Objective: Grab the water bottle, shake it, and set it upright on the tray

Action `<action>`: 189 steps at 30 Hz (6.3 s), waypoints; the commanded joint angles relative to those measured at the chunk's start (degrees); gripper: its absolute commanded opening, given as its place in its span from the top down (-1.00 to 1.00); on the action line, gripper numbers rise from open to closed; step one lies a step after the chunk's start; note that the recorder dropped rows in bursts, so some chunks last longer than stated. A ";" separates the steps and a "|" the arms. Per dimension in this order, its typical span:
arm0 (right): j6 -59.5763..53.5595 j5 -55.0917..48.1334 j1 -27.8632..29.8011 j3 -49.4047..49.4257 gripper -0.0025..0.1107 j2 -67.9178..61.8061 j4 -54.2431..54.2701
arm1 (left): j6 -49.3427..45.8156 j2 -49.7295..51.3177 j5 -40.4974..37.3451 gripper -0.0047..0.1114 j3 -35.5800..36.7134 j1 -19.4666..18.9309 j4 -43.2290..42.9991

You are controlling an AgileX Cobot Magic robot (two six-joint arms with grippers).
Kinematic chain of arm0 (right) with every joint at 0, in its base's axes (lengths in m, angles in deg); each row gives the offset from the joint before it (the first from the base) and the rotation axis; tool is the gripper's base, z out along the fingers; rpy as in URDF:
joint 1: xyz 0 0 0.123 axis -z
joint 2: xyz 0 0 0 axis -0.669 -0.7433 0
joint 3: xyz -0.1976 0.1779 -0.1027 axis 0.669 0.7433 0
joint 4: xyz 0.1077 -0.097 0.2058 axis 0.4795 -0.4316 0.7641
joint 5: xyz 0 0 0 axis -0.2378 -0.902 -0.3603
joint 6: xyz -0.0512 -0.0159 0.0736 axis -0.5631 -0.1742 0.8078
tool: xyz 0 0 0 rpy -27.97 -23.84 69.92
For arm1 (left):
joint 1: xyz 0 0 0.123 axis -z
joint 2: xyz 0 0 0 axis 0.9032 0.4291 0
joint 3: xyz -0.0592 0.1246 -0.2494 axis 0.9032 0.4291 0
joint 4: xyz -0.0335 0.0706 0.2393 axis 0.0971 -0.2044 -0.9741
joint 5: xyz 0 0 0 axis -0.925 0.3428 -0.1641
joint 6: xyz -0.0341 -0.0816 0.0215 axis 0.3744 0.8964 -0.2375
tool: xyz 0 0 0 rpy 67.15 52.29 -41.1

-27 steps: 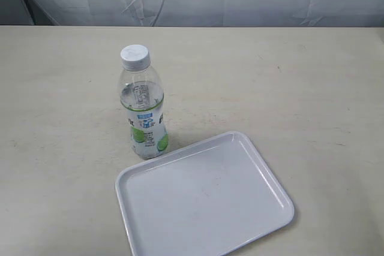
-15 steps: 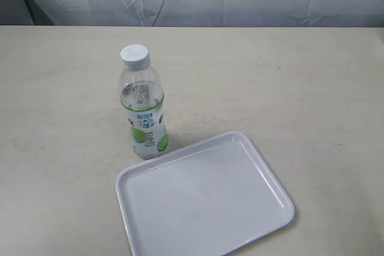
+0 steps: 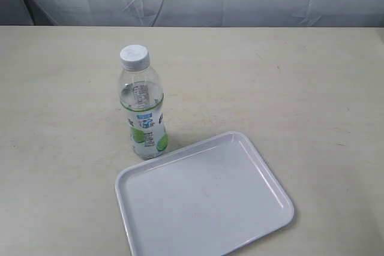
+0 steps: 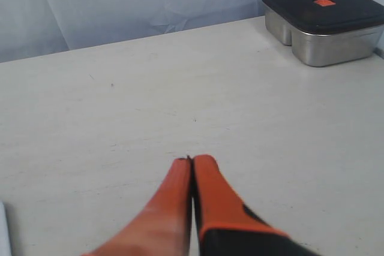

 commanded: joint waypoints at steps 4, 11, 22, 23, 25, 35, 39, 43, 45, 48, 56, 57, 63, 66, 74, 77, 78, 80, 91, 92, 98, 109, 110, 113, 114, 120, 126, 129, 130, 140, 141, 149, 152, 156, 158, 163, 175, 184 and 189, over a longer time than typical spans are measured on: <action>-0.07 0.88 0.26 0.21 0.90 0.30 -0.03 | 30.85 24.00 12.92 0.03 -12.36 2.05 -43.37; -0.07 0.88 0.26 0.21 0.90 0.30 -0.03 | 45.48 43.14 35.79 -0.25 -14.14 3.56 -67.44; -0.07 0.88 0.26 0.21 0.90 0.30 -0.03 | 33.50 52.25 45.30 -0.57 -14.14 3.56 -69.32; -0.07 0.88 0.26 0.21 0.90 0.30 -0.03 | 32.83 52.93 45.45 -0.73 -14.14 3.56 -68.63; -0.07 0.88 0.26 0.21 0.90 0.30 -0.03 | 32.71 54.78 46.18 -0.90 -14.14 3.56 -68.59; -0.07 0.88 0.26 0.21 0.90 0.30 -0.03 | 22.09 69.50 58.39 -0.90 -14.14 3.56 -62.90; -0.07 0.88 0.26 0.21 0.90 0.30 -0.03 | 16.29 76.93 61.23 -0.90 -14.14 3.44 -60.32; -0.07 0.88 0.26 0.21 0.90 0.30 -0.03 | 12.50 83.62 61.23 -0.90 -14.30 3.44 -59.13; -0.07 0.88 0.26 0.21 0.90 0.30 -0.03 | 11.56 86.38 61.23 -0.90 -14.67 3.44 -59.03; -0.07 0.88 0.26 0.21 0.90 0.30 -0.03 | 11.37 90.43 61.23 -0.90 -15.67 3.44 -60.34; -0.07 0.88 0.26 0.21 0.90 0.30 -0.03 | 12.58 96.14 61.23 -0.90 -18.27 3.59 -64.94; -0.07 0.88 0.26 0.21 0.90 0.30 -0.03 | 12.64 96.61 61.23 -0.90 -18.43 3.82 -65.12; -0.07 0.88 0.26 0.21 0.90 0.30 -0.03 | 12.15 98.27 61.23 -0.90 -18.43 6.41 -63.22; -0.07 0.88 0.26 0.21 0.90 0.30 -0.03 | 11.88 98.84 61.23 -0.89 -18.43 7.33 -62.13; -0.07 0.88 0.26 0.21 0.90 0.30 -0.03 | 10.92 102.70 61.23 -0.89 -19.26 8.13 -61.38; -0.07 0.88 0.26 0.21 0.90 0.30 -0.03 | 11.08 103.64 61.23 -0.88 -19.64 8.50 -61.78; -0.07 0.88 0.26 0.21 0.90 0.30 -0.03 | 11.08 103.73 61.23 -0.86 -19.74 8.71 -61.78; -0.07 0.88 0.26 0.21 0.90 0.30 -0.03 | 11.08 103.73 61.23 -0.80 -19.74 9.03 -61.02; -0.07 0.88 0.26 0.21 0.90 0.30 -0.03 | 12.97 103.73 61.23 0.51 -19.75 9.74 -59.86; -0.07 0.88 0.26 0.21 0.90 0.30 -0.03 | 12.97 103.73 61.23 0.64 -19.75 9.74 -60.46; -0.07 0.88 0.26 0.21 0.90 0.30 -0.03 | 14.16 103.73 61.23 0.91 -19.75 9.74 -61.23; -0.07 0.88 0.26 0.21 0.90 0.30 -0.03 | 25.04 89.01 61.23 0.92 -21.11 9.74 -54.76; -0.07 0.88 0.26 0.21 0.90 0.30 -0.03 | 27.14 86.00 61.23 0.92 -21.81 9.85 -56.73; -0.07 0.88 0.26 0.21 0.90 0.30 -0.03 | 33.74 71.50 60.55 0.92 -25.72 13.85 -66.42; -0.07 0.88 0.26 0.21 0.90 0.30 -0.03 | 34.94 69.26 56.31 0.92 -26.12 15.37 -69.04; -0.07 0.88 0.26 0.21 0.90 0.30 -0.03 | 43.91 72.85 34.78 0.92 -18.61 29.81 -80.01; -0.07 0.88 0.26 0.21 0.90 0.30 -0.03 | 44.33 60.66 35.64 0.92 -28.47 29.81 -75.32; -0.07 0.88 0.26 0.21 0.90 0.30 -0.03 | 48.67 64.03 33.64 0.92 -25.02 29.81 -80.05; -0.07 0.88 0.26 0.21 0.90 0.30 -0.03 | 49.68 65.36 33.75 0.92 -23.42 29.81 -80.97; -0.07 0.88 0.26 0.21 0.90 0.30 -0.03 | 48.58 66.70 33.36 0.92 -20.28 29.71 -80.72; -0.07 0.88 0.26 0.21 0.90 0.30 -0.03 | 48.58 66.40 23.48 0.92 -20.28 29.71 -78.30; -0.07 0.88 0.26 0.21 0.90 0.30 -0.03 | 43.31 66.97 29.27 0.91 -19.10 33.97 -63.19; -0.07 0.88 0.26 0.21 0.90 0.30 -0.03 | 42.84 67.67 42.99 0.91 -19.63 36.79 -75.08; -0.07 0.88 0.26 0.21 0.90 0.30 -0.03 | 44.31 67.67 28.85 0.91 -19.74 36.31 -77.37; -0.07 0.88 0.26 0.21 0.90 0.30 -0.03 | 43.58 67.67 16.41 0.91 -19.74 35.45 -67.40; -0.07 0.88 0.26 0.21 0.90 0.30 -0.03 | 34.47 67.67 12.02 0.91 -19.86 34.30 -44.32; -0.07 0.88 0.26 0.21 0.90 0.30 -0.03 | 36.27 67.67 31.70 0.91 -19.45 37.72 -64.07; -0.07 0.88 0.26 0.21 0.90 0.30 -0.03 | 15.71 72.21 46.07 0.91 -10.10 37.72 -46.94; -0.07 0.88 0.26 0.21 0.90 0.30 -0.03 | 10.60 79.90 55.50 0.91 -10.32 37.72 -39.41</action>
